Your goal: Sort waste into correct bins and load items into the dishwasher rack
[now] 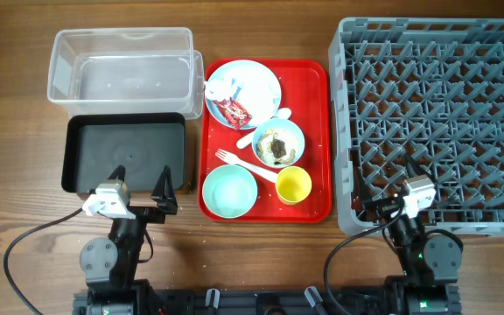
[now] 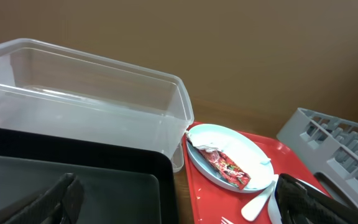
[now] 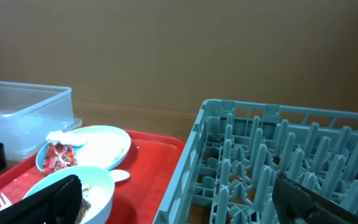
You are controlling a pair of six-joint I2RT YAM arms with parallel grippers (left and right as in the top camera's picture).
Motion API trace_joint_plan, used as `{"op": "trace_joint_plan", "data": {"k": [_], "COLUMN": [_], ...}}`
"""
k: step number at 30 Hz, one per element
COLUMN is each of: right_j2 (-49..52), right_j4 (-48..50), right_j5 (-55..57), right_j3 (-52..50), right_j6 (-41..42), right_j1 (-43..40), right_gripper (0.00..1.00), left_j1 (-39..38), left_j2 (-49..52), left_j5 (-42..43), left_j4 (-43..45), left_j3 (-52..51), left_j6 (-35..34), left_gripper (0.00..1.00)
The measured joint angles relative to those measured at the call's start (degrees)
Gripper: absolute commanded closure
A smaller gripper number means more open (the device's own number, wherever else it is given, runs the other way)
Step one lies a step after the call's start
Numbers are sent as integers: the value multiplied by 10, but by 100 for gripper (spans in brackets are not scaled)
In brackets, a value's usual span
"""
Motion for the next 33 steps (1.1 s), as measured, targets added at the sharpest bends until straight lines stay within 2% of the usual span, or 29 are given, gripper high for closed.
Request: {"op": "trace_joint_plan", "data": {"k": [4,8,13,16,21,22,24,28,31,33], "right_j2": [0,0,6,25,137,188,247,410,503,549], "right_j4": [49,75,83,90,62,39,-10,-143,-241,-251], "right_j5": [-13,-16,-17,-18,-42,-55,-68,-87,-93,-97], "right_j3": [-1,4,55,101,206,244,293,457,563,591], "right_j6": [31,46,52,52,51,49,40,13,-17,-26], "right_j1": [0,0,0,0,0,0,0,0,0,0], "right_gripper": [0,0,0,0,0,0,0,0,0,0], "left_j1": [0,0,0,-1,-36,-60,-90,-176,-231,-253], "left_j2": [0,30,172,309,532,598,667,816,899,925], "left_j5": [32,53,74,95,96,90,67,-11,-57,-65], "left_j4": [56,42,-22,-94,-247,-289,-344,-438,-445,-435], "left_j3": [-1,36,208,356,596,669,738,888,947,951], "left_j6": [1,2,5,12,21,24,27,30,32,31], "left_gripper": [0,0,0,0,0,0,0,0,0,0]}}
